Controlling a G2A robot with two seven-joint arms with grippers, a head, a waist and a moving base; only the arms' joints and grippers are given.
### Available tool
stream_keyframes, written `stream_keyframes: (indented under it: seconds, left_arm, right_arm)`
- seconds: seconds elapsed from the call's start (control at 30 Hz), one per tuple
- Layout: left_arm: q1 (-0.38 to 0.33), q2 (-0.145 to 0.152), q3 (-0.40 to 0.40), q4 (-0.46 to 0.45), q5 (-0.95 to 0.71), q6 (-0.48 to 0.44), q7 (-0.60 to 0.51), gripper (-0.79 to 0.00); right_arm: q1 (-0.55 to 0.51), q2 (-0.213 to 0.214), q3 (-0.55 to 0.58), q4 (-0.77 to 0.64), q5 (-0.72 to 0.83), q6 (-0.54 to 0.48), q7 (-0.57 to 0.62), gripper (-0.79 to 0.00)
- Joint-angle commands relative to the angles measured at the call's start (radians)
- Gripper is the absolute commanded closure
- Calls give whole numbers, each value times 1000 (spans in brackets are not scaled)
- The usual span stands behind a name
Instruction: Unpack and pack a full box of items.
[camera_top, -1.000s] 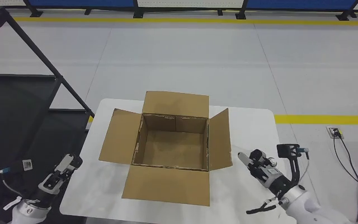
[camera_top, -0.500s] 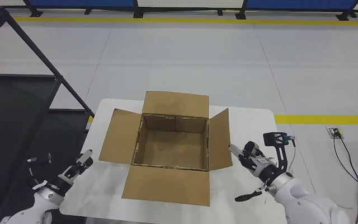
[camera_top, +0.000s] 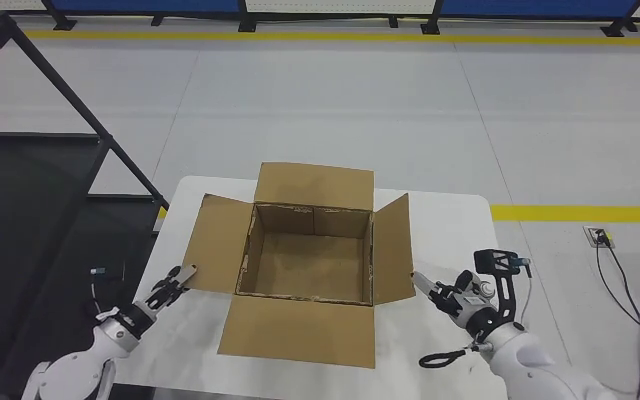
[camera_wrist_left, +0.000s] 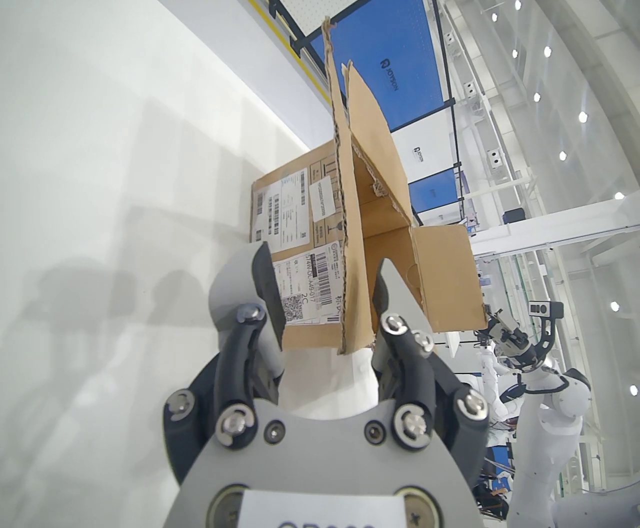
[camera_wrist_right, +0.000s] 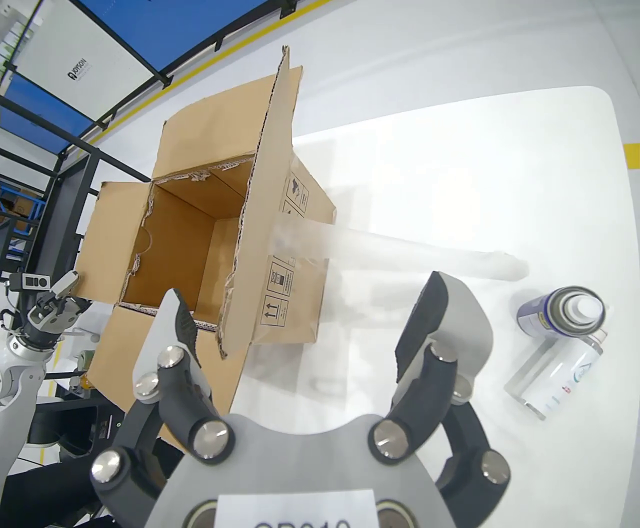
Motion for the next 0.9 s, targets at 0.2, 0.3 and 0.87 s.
stream_keyframes:
  seconds: [0.2,0.3,0.87]
  left_arm:
    - [3,3,13,-3,10,-7,9,-117]
    - [11,4,7,-2,0,-11,16,0]
    - [48,13,-19,-24,-55,-28,12,0]
  right_arm:
    - [34,1,-9,68,49,-11,-58,-785]
    - [52,4,0,84,72,-11,-56,-785]
    - [76,18,28,80,129,26,-50,-785]
